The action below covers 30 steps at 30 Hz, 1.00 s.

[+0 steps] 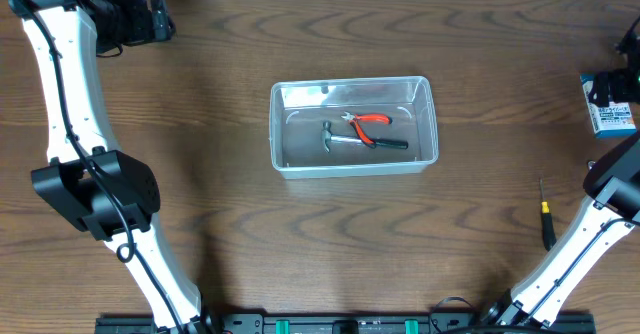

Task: Pack container
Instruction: 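Lower the right gripper over the blue-white screwdriver box and align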

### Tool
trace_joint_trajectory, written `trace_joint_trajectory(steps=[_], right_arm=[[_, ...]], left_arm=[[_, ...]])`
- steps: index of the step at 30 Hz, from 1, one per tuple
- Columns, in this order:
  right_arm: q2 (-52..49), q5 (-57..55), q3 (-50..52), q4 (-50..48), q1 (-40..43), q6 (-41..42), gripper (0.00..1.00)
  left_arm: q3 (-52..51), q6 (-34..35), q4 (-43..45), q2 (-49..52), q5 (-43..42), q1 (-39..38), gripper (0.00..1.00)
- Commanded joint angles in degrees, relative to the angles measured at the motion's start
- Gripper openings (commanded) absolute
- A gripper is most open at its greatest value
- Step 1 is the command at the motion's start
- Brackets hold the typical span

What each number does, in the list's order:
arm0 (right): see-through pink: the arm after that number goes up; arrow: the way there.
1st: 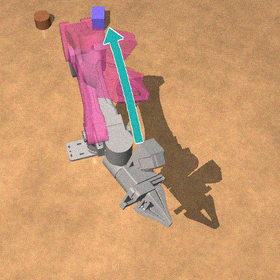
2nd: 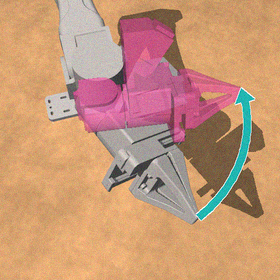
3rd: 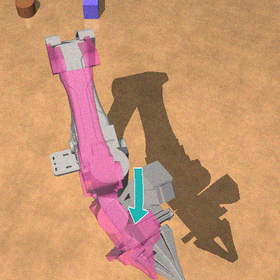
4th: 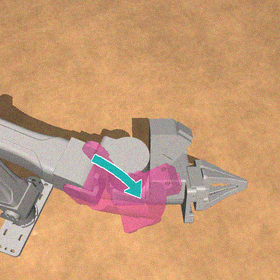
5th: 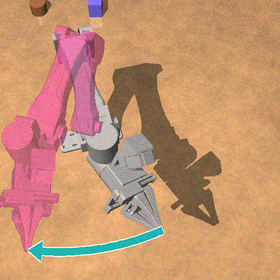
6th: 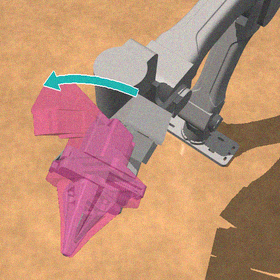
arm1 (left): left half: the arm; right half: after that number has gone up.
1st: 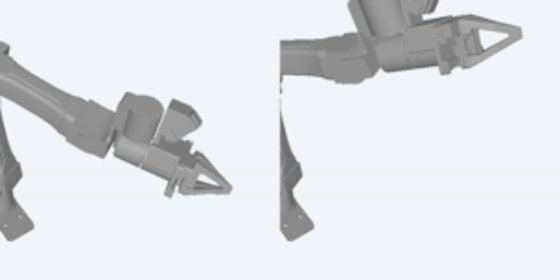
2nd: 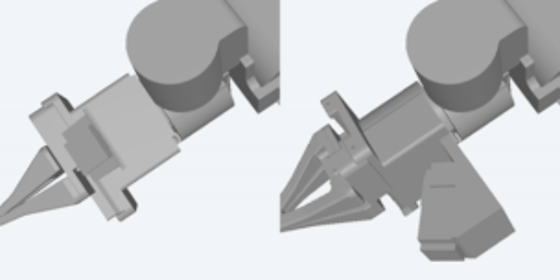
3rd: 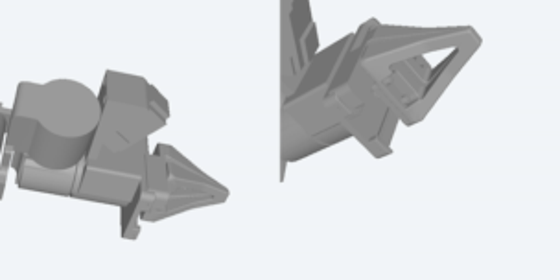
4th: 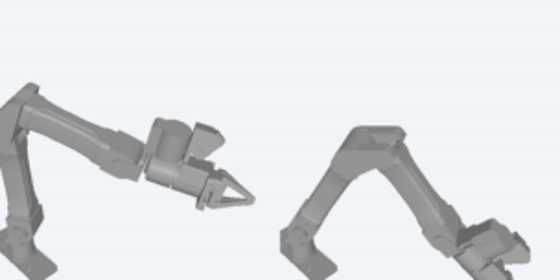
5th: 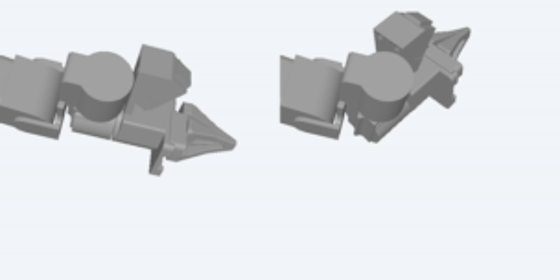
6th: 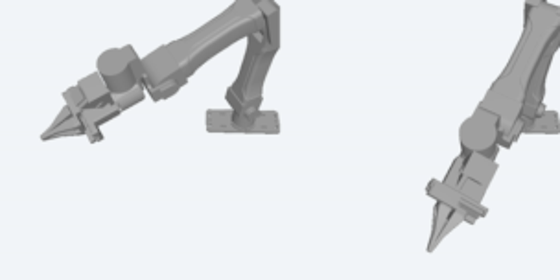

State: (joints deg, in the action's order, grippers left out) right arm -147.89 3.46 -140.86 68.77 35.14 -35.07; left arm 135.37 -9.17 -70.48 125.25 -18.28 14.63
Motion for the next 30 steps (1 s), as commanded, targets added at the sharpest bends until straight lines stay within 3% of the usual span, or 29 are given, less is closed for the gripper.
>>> trace_joint_trajectory(steps=[1, 30], right_arm=[[-0.31, 0.39, -0.70, -0.57, 0.59, -0.76, 0.99], [-0.37, 4.09, 1.33, 0.79, 2.89, -4.28, 0.99]], left_arm=[[0.98, 0.07, -0.17, -0.24, -0.52, 0.24, 0.98], [0.98, 0.07, -0.17, -0.26, -0.52, 0.24, 0.98]])
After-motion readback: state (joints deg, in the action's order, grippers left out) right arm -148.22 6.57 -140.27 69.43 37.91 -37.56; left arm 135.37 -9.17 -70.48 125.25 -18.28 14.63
